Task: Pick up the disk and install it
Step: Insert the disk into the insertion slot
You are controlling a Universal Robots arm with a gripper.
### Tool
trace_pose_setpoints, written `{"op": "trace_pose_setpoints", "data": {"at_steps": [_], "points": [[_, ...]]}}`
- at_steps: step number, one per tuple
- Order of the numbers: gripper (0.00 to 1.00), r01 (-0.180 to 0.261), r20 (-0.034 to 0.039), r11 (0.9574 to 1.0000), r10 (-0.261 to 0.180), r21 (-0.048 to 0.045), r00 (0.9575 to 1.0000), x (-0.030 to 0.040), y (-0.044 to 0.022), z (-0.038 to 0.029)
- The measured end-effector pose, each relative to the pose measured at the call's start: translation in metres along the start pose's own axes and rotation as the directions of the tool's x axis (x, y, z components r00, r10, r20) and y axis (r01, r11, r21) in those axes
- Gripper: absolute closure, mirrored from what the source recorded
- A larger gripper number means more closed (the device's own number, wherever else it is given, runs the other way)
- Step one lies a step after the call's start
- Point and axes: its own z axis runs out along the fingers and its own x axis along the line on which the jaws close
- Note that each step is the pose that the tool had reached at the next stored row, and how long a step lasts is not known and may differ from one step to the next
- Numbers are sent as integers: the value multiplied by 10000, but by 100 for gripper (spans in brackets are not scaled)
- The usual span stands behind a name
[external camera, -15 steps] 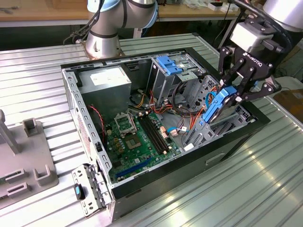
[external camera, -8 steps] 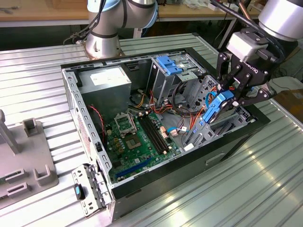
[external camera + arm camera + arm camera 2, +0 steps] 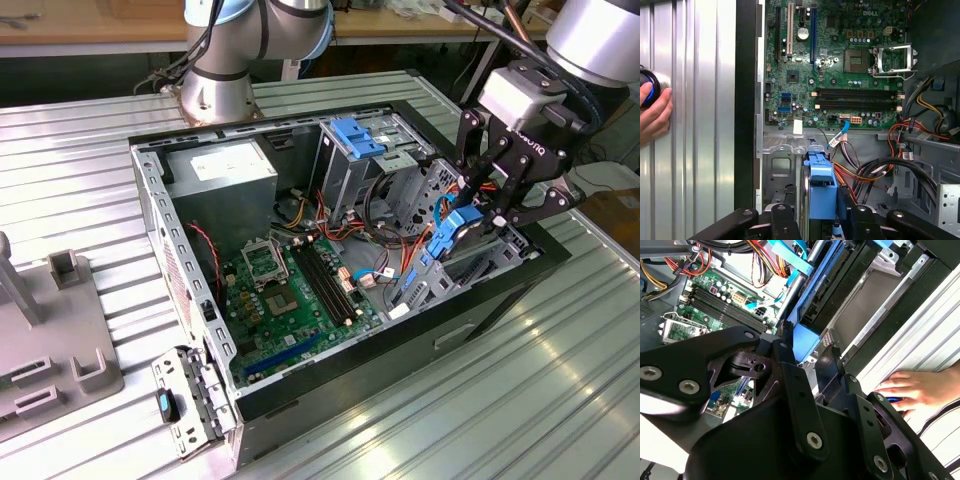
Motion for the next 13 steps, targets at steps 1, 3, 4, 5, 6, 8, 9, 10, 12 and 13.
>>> {"op": "trace_pose_setpoints", "data": {"at_steps": [1,3,4,5,6,8,9,10,12,13], "points": [[56,-1,15,10000,1,1,10000,1,0,0],[56,0,17,10000,0,1,10000,0,0,1],[55,0,17,10000,0,1,10000,0,0,0],[49,0,19,10000,0,1,10000,0,0,1],[49,0,18,10000,0,1,10000,0,0,0],[42,0,18,10000,0,1,10000,0,0,0],[42,-1,19,10000,1,1,10000,0,0,0],[42,0,19,10000,0,1,10000,0,0,0],[42,1,18,10000,-1,0,10000,1,-18,0],[42,0,20,10000,0,0,10000,2,-50,1]]}}
